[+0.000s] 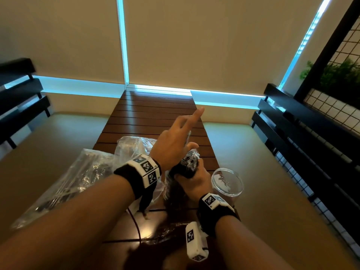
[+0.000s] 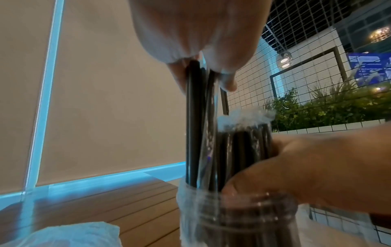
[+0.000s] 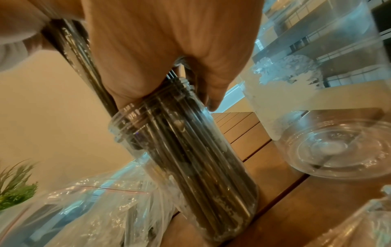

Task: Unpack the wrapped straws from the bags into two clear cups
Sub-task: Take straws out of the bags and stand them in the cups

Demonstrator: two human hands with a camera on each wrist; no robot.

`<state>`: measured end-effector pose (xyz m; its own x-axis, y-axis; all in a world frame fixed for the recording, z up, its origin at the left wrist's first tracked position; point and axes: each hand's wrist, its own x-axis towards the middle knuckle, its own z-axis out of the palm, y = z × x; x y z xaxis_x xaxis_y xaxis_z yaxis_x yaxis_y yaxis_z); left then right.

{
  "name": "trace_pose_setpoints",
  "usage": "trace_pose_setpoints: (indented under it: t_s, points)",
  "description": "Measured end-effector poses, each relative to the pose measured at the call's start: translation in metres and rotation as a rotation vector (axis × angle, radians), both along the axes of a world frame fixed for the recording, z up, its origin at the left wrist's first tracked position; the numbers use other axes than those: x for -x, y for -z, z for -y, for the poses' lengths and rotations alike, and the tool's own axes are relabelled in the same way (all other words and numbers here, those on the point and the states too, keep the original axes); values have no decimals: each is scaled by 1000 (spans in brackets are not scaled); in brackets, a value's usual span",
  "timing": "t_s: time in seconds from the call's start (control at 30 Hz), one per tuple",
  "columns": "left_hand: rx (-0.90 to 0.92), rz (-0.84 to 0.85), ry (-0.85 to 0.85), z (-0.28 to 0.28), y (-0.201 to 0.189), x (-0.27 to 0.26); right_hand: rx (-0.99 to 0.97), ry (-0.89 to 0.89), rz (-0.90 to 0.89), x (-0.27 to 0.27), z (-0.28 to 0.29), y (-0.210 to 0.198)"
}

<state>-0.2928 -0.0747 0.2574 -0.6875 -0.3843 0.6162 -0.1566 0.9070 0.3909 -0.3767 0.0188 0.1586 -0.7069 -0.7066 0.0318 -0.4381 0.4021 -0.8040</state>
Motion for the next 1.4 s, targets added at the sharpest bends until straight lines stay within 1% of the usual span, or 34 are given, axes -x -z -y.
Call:
trace_pose_setpoints:
  t_s: [0.1,0.13,0.2,0.27,0.33,0.47,0.57,0.6,0.63,0.7,0.8,0.87,0.93,0.97,1.0,1.07,1.1,1.13,1.17,1.2,1.27,1.3,1.33,1.37,1.4]
  points:
    - [75,0,-6,3,20,-1,2,-12,2,2,-2,-1]
    - [107,35,-14,5,30,-2,-7,-16,3,2,-2,-1]
    - [138,168,-42,9,51,-9,-20,-15,3,2,-2,-2]
    - [120,270,-40,7,62,-18,-6,-10,-6,2,-2,-1]
    - [95,309,-38,6,58,-22,4,-21,-20,3,0,1]
    - [18,335,-61,-1,34,-7,52,-43,-19,4,2,5]
    - [-25,536,-38,-6,40,0,84,-73,-66,6,1,10]
    - [-64,584,-32,-7,46,1,81,-80,-86,6,0,11]
    - [-114,597,-30,-6,52,1,74,-86,-90,7,-1,12]
    - [-184,564,-31,-3,57,3,66,-112,-45,9,-3,12]
    - [-172,572,-27,-2,53,5,31,-162,3,7,-5,11]
    - [-178,589,-25,-3,51,5,52,-167,-1,6,-8,7]
    - [-280,578,5,-3,48,1,110,-161,-22,3,-11,-3]
    - [-381,519,29,-2,44,-2,149,-147,-51,2,-11,-8]
    - [-484,420,40,2,39,-6,198,-122,-110,0,-12,-13]
    - [-643,193,-4,14,26,-20,306,-55,-293,-5,-13,-27]
    - [-683,140,-53,25,22,-31,336,-24,-399,-10,-12,-34]
    - [-707,161,-88,39,21,-43,339,-5,-510,-18,-11,-40]
    - [-706,264,-115,52,22,-57,329,-9,-621,-26,-10,-45]
    - [-659,438,-136,64,26,-71,318,-41,-712,-35,-7,-48]
    - [-463,871,-203,77,37,-96,309,-185,-821,-51,2,-46]
    - [-368,1035,-235,78,43,-107,274,-303,-827,-59,7,-43]
    - [-296,1126,-261,78,51,-116,199,-437,-799,-67,11,-41]
    - [-250,1146,-287,77,60,-124,91,-568,-757,-73,17,-34]
    - [-237,1117,-307,77,68,-130,-59,-672,-725,-79,23,-26]
